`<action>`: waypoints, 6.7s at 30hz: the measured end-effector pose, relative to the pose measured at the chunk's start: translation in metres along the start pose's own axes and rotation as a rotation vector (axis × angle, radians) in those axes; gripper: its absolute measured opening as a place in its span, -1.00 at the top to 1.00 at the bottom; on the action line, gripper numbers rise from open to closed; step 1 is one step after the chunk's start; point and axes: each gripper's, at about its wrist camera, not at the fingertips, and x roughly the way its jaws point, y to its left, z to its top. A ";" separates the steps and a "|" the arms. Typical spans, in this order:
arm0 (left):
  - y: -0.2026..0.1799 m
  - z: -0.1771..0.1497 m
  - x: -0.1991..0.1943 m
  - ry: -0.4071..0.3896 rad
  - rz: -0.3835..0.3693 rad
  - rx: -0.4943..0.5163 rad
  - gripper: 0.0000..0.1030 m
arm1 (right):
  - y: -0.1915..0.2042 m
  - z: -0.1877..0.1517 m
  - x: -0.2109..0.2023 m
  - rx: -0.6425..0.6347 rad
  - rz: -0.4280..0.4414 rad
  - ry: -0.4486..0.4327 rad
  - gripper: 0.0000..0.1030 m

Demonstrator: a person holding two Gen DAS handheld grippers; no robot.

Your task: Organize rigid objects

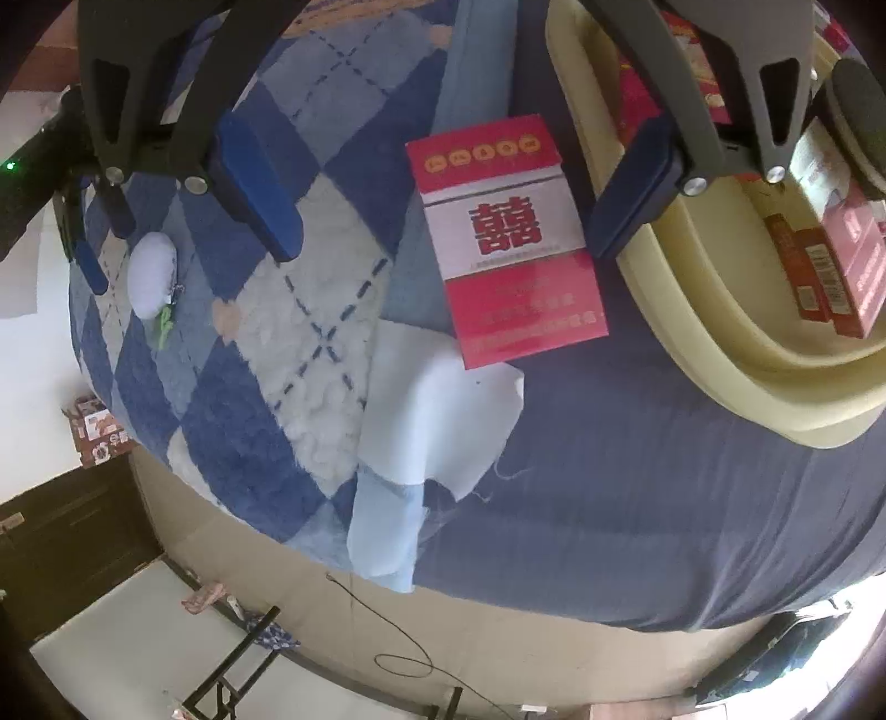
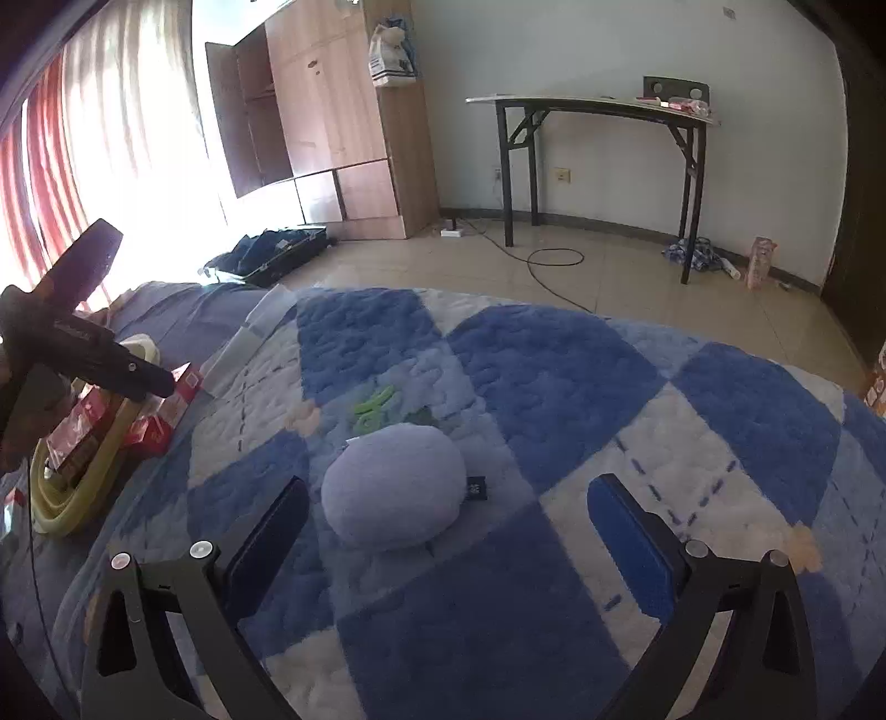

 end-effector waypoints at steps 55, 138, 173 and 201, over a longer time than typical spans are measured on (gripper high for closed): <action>0.193 -0.188 -0.114 -0.379 0.105 -0.192 -0.12 | 0.330 0.057 0.055 -0.565 0.526 0.035 -0.09; 0.101 -0.254 -0.011 -0.488 0.364 -0.251 -1.00 | 0.293 -0.049 0.096 -0.731 0.394 0.173 -0.99; 0.101 -0.254 -0.011 -0.487 0.363 -0.251 -1.00 | 0.293 -0.050 0.096 -0.731 0.394 0.173 -0.99; 0.101 -0.254 -0.011 -0.488 0.363 -0.251 -1.00 | 0.293 -0.050 0.096 -0.730 0.393 0.173 -0.99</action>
